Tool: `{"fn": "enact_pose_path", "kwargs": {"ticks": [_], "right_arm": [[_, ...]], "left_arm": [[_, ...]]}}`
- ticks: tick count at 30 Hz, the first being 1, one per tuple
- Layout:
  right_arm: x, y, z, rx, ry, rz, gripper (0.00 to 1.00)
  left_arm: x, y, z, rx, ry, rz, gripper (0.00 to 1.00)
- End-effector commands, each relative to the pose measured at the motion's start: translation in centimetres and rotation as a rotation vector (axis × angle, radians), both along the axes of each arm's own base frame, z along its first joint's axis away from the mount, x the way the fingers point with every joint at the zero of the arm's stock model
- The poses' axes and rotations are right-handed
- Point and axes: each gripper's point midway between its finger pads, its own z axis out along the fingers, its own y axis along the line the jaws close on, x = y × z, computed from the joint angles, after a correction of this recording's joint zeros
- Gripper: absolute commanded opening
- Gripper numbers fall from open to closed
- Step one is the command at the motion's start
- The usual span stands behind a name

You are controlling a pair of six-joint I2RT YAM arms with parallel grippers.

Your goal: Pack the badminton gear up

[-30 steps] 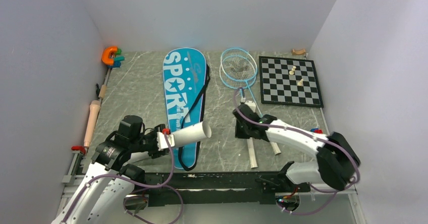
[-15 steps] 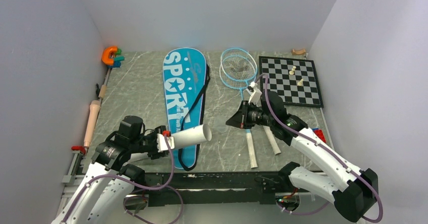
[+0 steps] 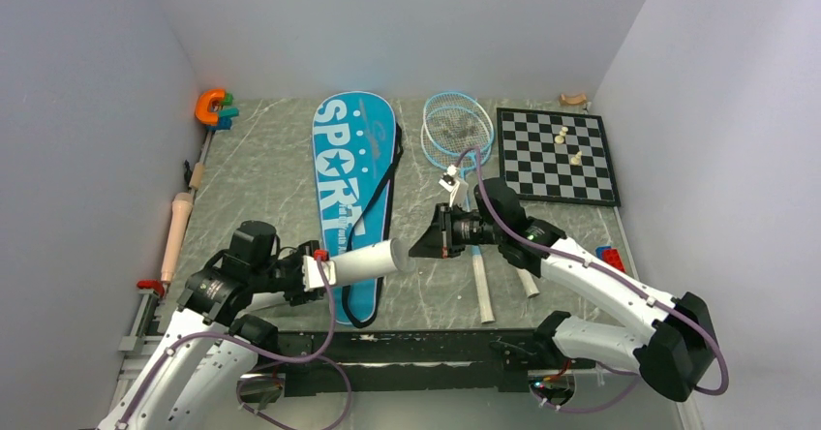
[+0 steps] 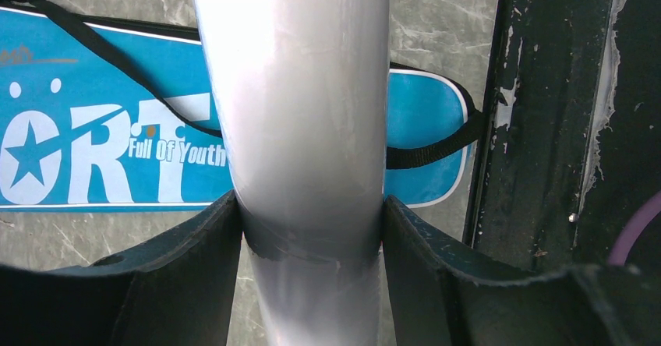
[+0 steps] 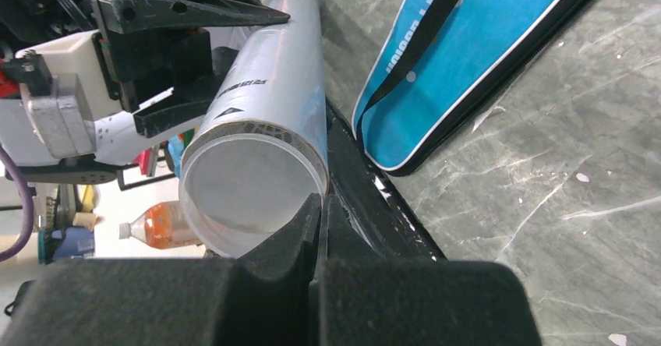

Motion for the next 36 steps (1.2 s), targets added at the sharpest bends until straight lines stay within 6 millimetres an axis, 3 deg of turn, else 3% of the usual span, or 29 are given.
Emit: {"fn": "enact_pose_path", "kwargs": {"ticks": [1, 18, 27, 36], "right_arm": [[0.5, 1.0, 2.0, 0.039, -0.059, 0.014, 0.00], [1.4, 1.3, 2.5, 0.101, -0.061, -0.066, 0.00], [0.4, 0.0, 1.2, 0.066, -0.039, -0.079, 0.00], [0.3, -0.9, 2.4, 0.101, -0.049, -0.093, 0.00]], "left_arm": [[0.5, -1.1, 2.5, -0.059, -0.069, -0.039, 0.37], [0.3, -1.2, 2.8, -0.072, -0.070, -0.044, 0.37], [0.1, -1.1, 2.8, -0.074, -0.073, -0.046, 0.37], [0.1, -1.2, 2.8, -0.076, -0.072, -0.047, 0.36]]}}
